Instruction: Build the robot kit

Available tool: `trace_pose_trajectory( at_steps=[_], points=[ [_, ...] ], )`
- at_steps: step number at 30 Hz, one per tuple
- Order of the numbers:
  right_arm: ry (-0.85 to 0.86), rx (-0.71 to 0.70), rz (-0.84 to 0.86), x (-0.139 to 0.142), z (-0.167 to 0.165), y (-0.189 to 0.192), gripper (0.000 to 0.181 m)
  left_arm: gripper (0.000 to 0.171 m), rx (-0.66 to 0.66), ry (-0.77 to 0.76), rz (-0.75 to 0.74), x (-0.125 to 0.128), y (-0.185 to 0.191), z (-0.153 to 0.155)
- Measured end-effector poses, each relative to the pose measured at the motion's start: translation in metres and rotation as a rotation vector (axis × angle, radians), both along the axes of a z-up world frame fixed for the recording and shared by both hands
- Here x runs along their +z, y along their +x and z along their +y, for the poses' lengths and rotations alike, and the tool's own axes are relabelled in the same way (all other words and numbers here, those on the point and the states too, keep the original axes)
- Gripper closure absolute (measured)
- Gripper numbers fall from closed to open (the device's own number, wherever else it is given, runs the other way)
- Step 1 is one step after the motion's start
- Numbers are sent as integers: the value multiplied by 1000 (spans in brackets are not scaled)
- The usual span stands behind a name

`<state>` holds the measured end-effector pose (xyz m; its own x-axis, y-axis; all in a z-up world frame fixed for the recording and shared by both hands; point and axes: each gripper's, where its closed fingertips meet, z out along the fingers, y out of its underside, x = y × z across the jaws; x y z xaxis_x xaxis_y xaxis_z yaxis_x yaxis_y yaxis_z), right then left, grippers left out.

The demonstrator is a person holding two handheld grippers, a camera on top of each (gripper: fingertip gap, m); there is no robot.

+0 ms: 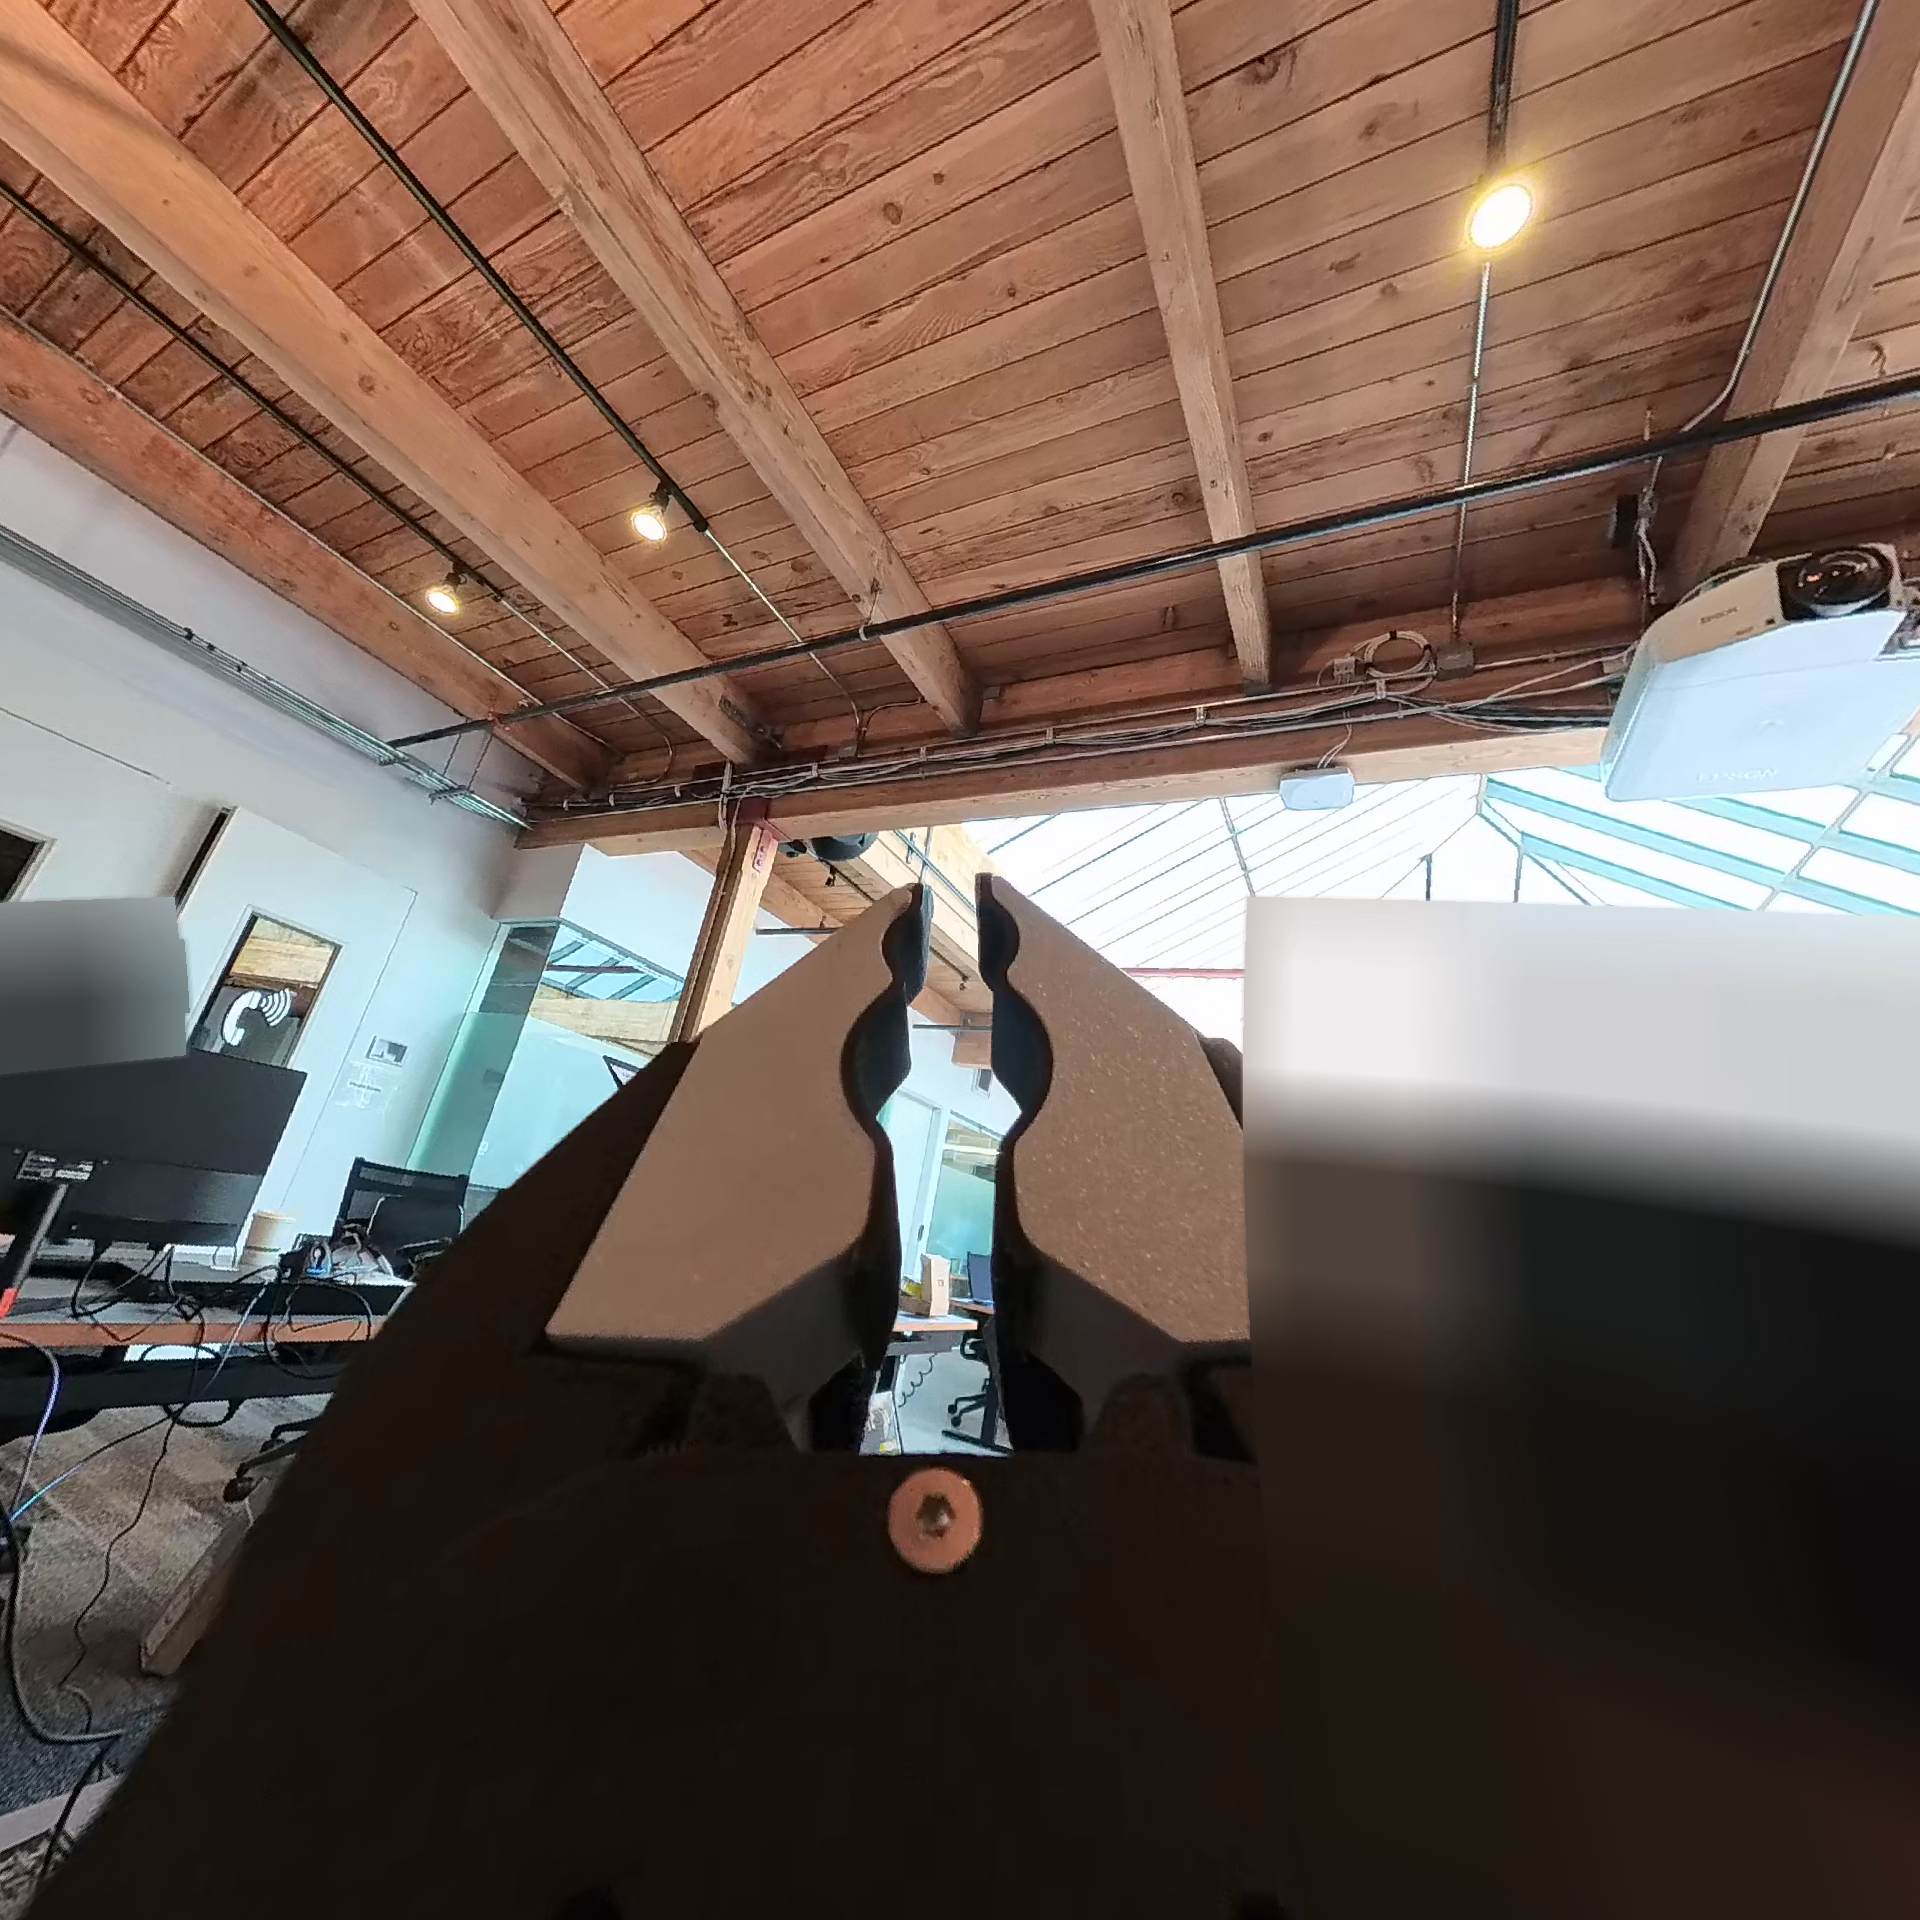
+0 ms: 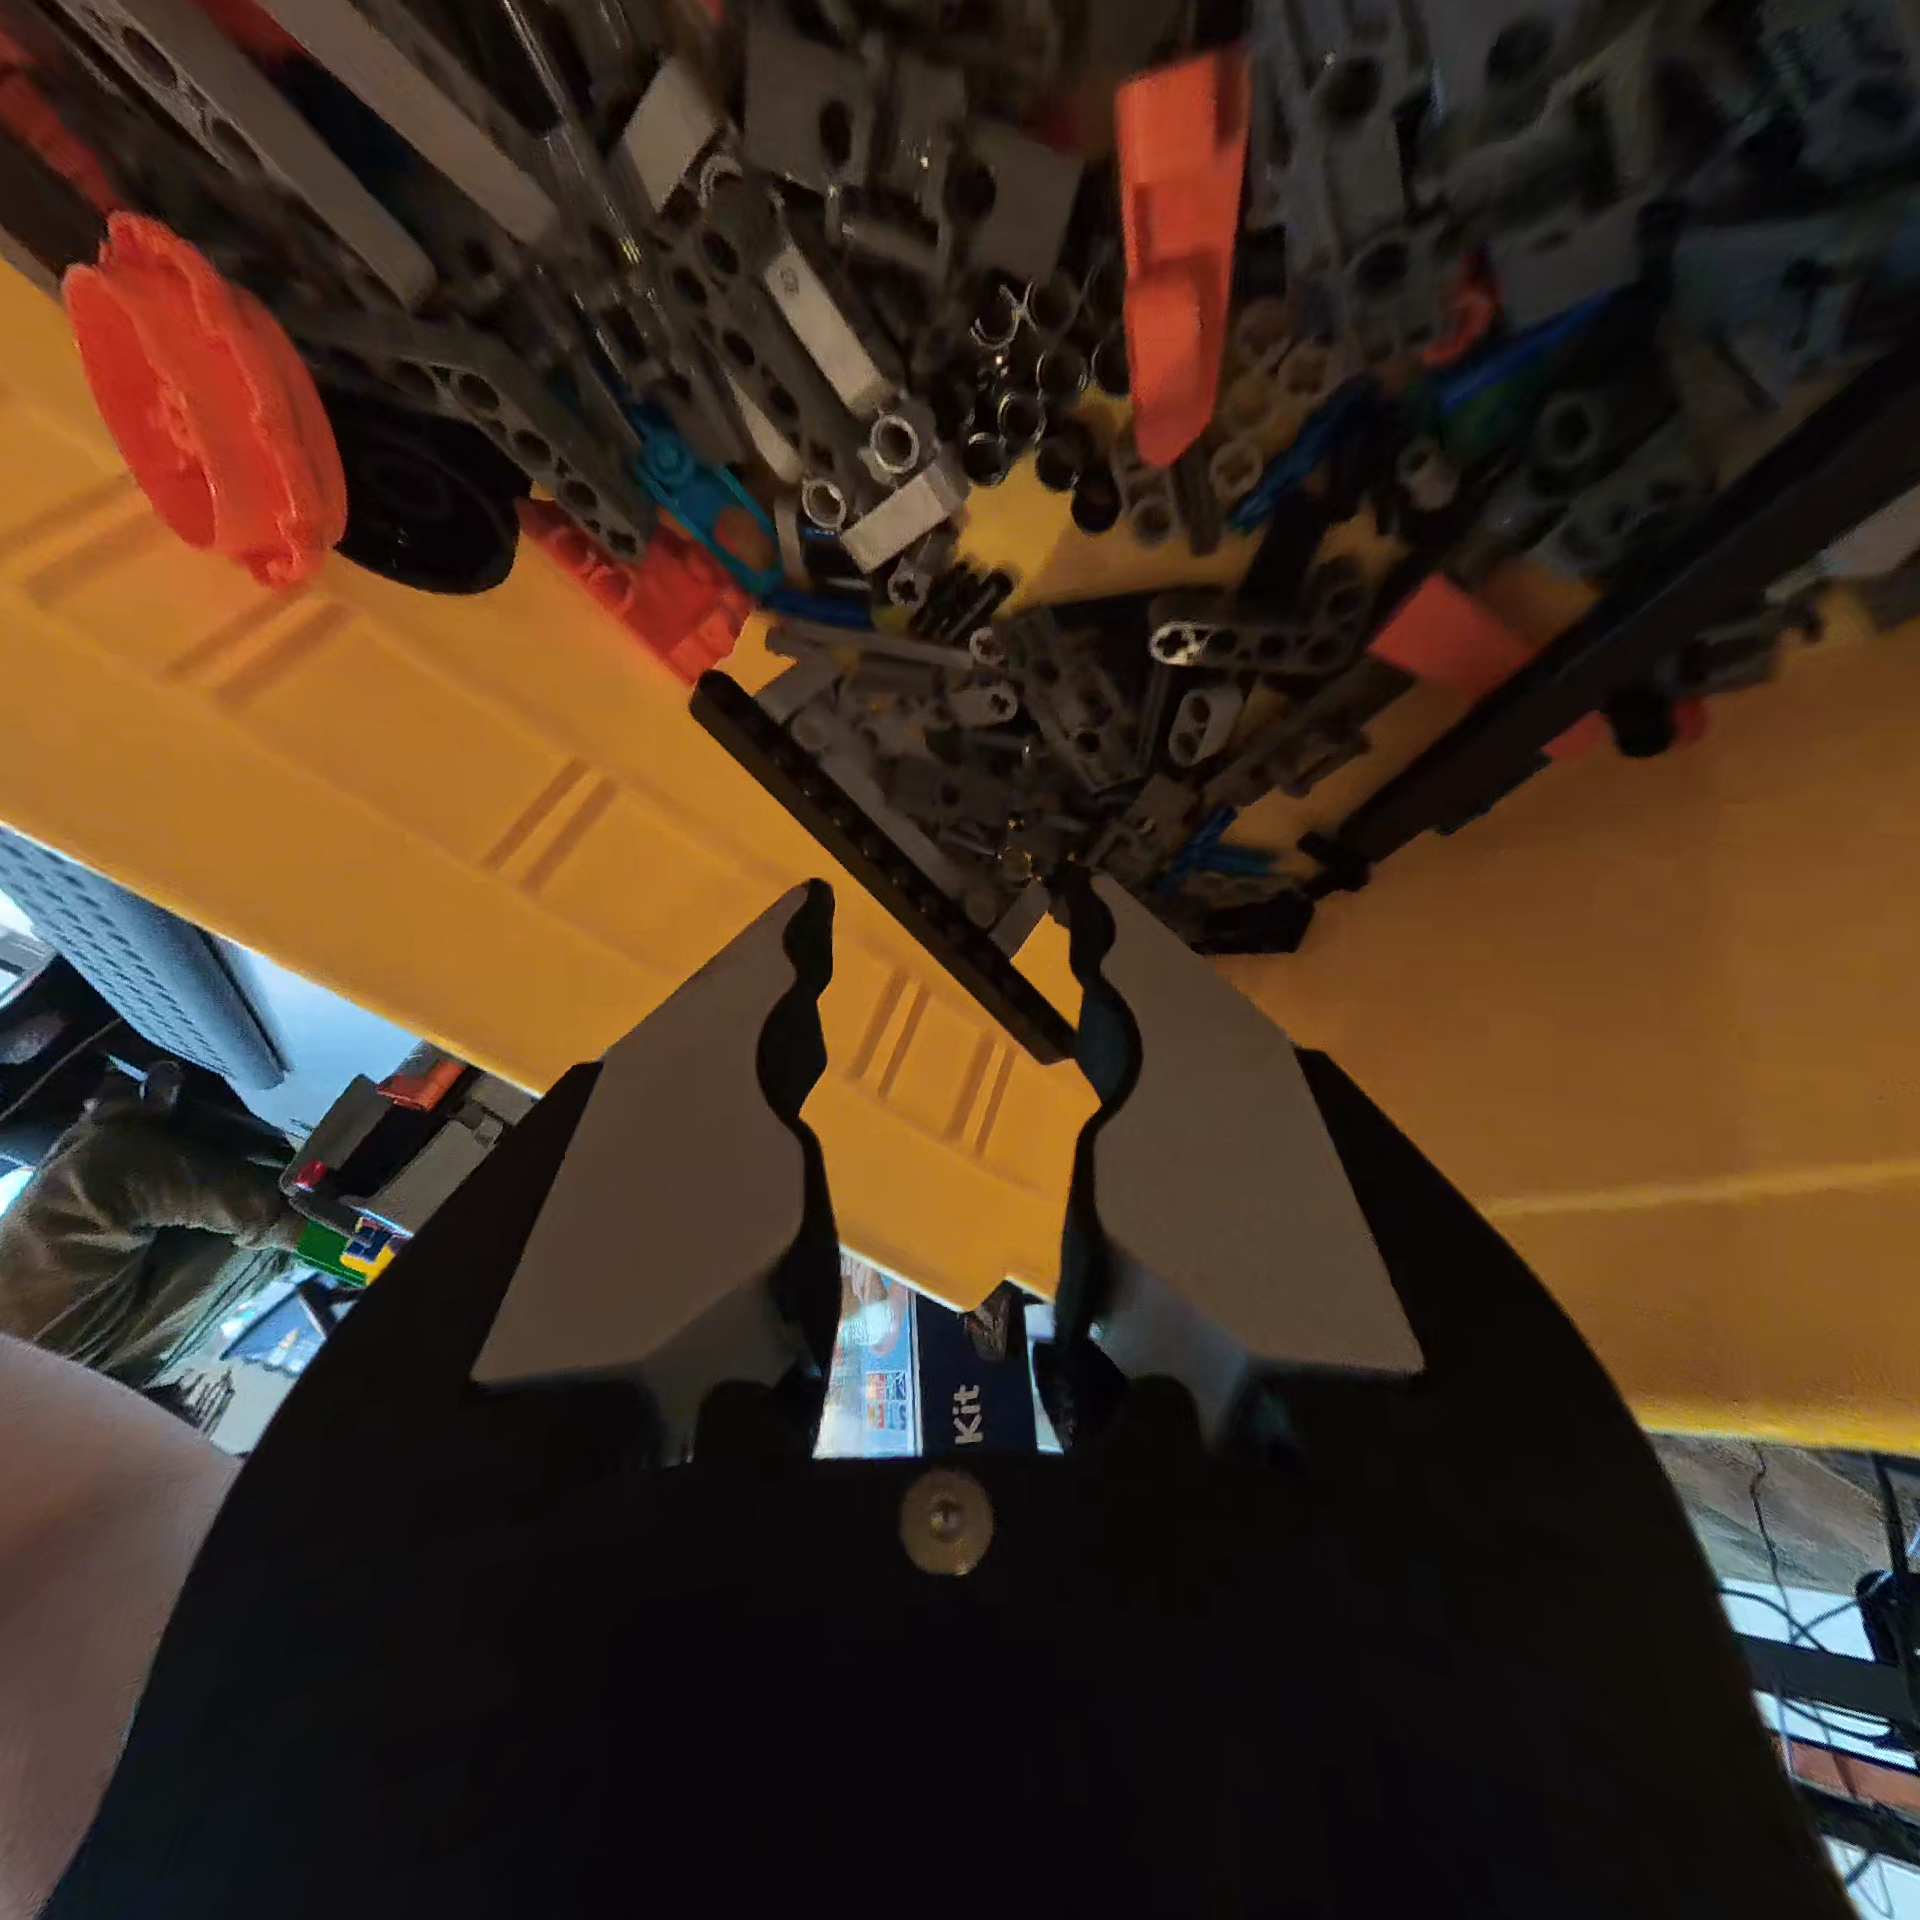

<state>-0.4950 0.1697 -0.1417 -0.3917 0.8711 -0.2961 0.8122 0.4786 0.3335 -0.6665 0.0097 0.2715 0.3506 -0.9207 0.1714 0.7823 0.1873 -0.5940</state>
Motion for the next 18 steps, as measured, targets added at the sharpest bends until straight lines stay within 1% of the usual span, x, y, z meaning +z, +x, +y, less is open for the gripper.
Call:
trace_pose_trajectory(
  at_steps=[3, 6, 9, 13, 14, 15, 16, 18],
  points=[
    [4, 23, -6, -10, -2, -2, 135, 165, 1, 0, -3, 0, -1, 0],
    [49, 72, 24, -13, 3, -7, 119, 165, 1, 1, -5, 0, -1, -1],
    [65, 112, 59, -12, 5, -9, 118, 165, 4, 3, -2, 0, -1, -1],
    [72, 113, 133, -9, 5, -16, 120, 165, 1, 3, -4, 0, -1, -1],
    [76, 110, 188, -7, 6, -23, 130, 165, 1, 3, -4, 0, -1, -1],
    [99, 127, 256, -5, 10, -32, 145, 165, 2, 3, -3, 0, -1, -1],
    [107, 139, 292, -3, 11, -37, 145, 165, 3, 3, -2, 0, -1, -1],
    [62, 106, 271, 0, 6, -32, 140, 165, 2, 2, -1, 0, 0, -1]
  ],
)
